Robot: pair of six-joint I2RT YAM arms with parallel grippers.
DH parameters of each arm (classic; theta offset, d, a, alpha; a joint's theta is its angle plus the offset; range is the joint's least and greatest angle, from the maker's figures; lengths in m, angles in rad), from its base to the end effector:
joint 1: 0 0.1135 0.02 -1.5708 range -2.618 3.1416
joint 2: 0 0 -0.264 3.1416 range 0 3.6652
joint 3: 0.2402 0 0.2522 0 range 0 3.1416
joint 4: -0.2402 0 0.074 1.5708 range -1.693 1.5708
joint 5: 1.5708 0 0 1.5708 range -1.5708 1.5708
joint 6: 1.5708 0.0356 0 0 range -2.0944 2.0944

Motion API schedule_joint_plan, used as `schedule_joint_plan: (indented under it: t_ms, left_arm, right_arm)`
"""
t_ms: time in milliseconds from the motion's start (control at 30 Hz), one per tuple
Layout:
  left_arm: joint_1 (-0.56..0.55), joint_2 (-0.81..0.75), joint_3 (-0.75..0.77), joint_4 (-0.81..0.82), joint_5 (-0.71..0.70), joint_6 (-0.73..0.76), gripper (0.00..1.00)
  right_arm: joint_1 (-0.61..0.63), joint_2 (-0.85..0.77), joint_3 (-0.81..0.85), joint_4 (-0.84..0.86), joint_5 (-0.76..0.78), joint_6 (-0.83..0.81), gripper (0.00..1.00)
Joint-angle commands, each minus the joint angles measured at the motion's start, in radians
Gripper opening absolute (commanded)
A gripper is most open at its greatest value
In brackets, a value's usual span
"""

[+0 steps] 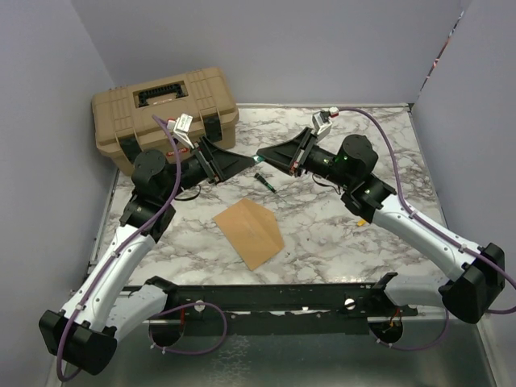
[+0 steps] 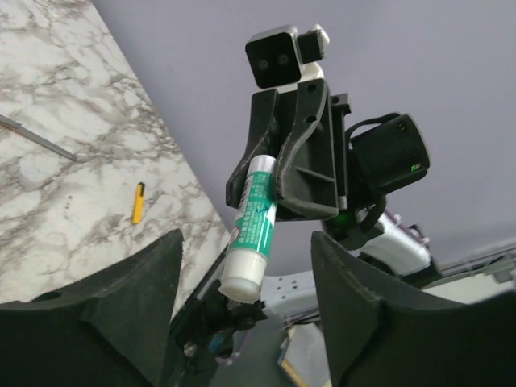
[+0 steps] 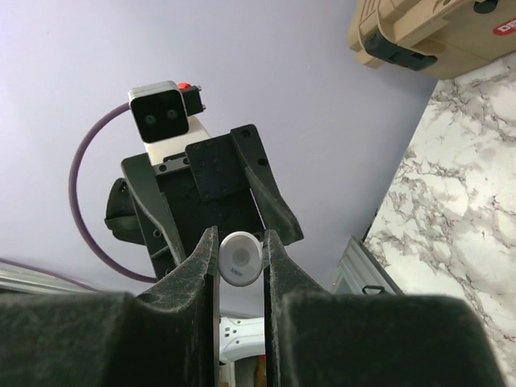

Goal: Place the letter into the envelope and seal it

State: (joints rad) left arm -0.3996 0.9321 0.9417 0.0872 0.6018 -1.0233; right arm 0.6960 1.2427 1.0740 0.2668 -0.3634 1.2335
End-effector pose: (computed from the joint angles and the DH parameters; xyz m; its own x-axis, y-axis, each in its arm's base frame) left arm 0.1855 -0.1002 0.3978 -0.6707 -0.4808 -0.5648 0.5132 0.2491 -0.8213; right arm 0.2169 0.1977 0.3919 -0.7968 0.4836 -0.3622 -0.3591 0.1031 0.9276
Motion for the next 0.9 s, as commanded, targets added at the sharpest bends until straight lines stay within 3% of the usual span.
schedule_joint_plan:
  t_ms: [0, 333, 533, 600, 767, 867]
  left_arm:
    - [0.002, -0.013, -0.059, 0.152, -0.028, -0.157, 0.59]
    - [0.002, -0.023, -0.081, 0.160, -0.010, -0.150, 0.41]
    - [0.002, -0.023, -0.094, 0.159, -0.027, -0.128, 0.01]
    - [0.002, -0.029, -0.104, 0.157, -0.035, -0.122, 0.00]
    - [0.002, -0.028, -0.105, 0.155, -0.029, -0.104, 0.00]
    - [0.002, -0.019, -0.099, 0.155, -0.020, -0.093, 0.00]
  right_arm:
    - [-0.006, 0.005, -0.016, 0.070, -0.024, 0.045, 0.01]
    - [-0.007, 0.021, -0.016, 0.075, -0.021, 0.052, 0.01]
    - [-0.006, 0.021, -0.017, 0.073, -0.044, 0.044, 0.04]
    - [-0.008, 0.017, -0.009, 0.074, -0.063, 0.027, 0.11]
    - [-0.007, 0.015, 0.031, 0.050, -0.127, -0.022, 0.46]
    - [-0.007, 0.030, 0.048, 0.067, -0.196, -0.022, 0.51]
